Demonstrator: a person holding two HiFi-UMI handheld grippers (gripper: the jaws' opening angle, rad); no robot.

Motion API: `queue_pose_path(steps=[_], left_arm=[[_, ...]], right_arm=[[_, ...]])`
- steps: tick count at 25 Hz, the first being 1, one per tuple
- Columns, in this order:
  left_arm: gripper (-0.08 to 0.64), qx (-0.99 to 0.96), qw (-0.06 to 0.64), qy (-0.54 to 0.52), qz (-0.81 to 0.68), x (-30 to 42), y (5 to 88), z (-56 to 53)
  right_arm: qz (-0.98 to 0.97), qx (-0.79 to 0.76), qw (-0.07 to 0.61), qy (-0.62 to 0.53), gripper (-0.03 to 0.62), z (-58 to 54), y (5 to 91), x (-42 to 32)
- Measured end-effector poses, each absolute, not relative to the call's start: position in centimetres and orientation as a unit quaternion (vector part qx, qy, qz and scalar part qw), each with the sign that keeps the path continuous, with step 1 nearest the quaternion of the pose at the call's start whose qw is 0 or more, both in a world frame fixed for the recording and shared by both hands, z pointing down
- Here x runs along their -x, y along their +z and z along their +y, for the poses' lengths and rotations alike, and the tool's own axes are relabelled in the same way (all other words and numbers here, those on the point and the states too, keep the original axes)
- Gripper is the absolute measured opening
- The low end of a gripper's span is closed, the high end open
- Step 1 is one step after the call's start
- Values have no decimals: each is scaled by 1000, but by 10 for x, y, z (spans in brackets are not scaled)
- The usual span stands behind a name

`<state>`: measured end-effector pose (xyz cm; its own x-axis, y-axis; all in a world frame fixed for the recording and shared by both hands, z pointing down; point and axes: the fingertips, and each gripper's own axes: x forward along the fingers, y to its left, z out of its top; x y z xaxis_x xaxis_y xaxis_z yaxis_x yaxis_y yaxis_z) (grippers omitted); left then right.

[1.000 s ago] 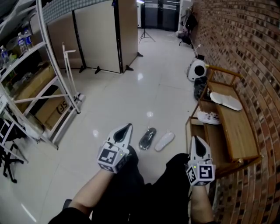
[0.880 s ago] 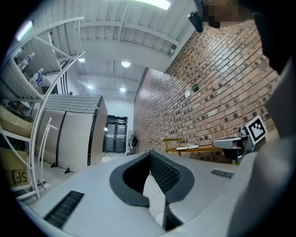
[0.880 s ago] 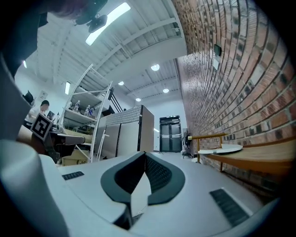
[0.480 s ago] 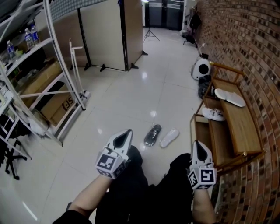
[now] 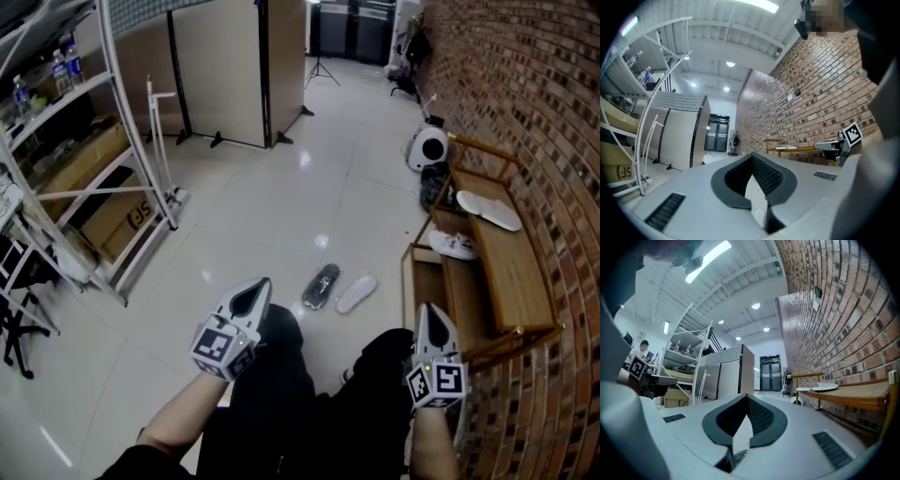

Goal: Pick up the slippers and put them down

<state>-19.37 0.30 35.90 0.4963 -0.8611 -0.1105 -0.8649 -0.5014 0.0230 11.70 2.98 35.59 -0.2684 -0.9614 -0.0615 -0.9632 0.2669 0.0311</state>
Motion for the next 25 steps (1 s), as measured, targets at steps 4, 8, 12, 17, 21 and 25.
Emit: queue_pose_path(steps=[4, 8, 12, 17, 21, 25], left_arm=[[3, 862, 3, 55, 503, 197, 364, 2], [3, 861, -9, 67, 505, 197, 365, 2], [3, 857, -15, 65, 511, 199, 363, 2], [3, 858, -3, 64, 509, 201, 365, 2], [3, 858, -10, 63, 509, 198, 364, 4], [3, 858, -17, 67, 509, 199, 364, 4]], right_arm=[[796, 605, 15, 35, 9, 30, 354, -118], [790, 612, 5, 31, 9, 29, 355, -120], [792, 609, 0, 33, 9, 28, 356, -117], [794, 606, 0, 34, 9, 29, 358, -115], [795, 606, 3, 39, 9, 29, 357, -116], [792, 610, 1, 38, 9, 28, 356, -118]])
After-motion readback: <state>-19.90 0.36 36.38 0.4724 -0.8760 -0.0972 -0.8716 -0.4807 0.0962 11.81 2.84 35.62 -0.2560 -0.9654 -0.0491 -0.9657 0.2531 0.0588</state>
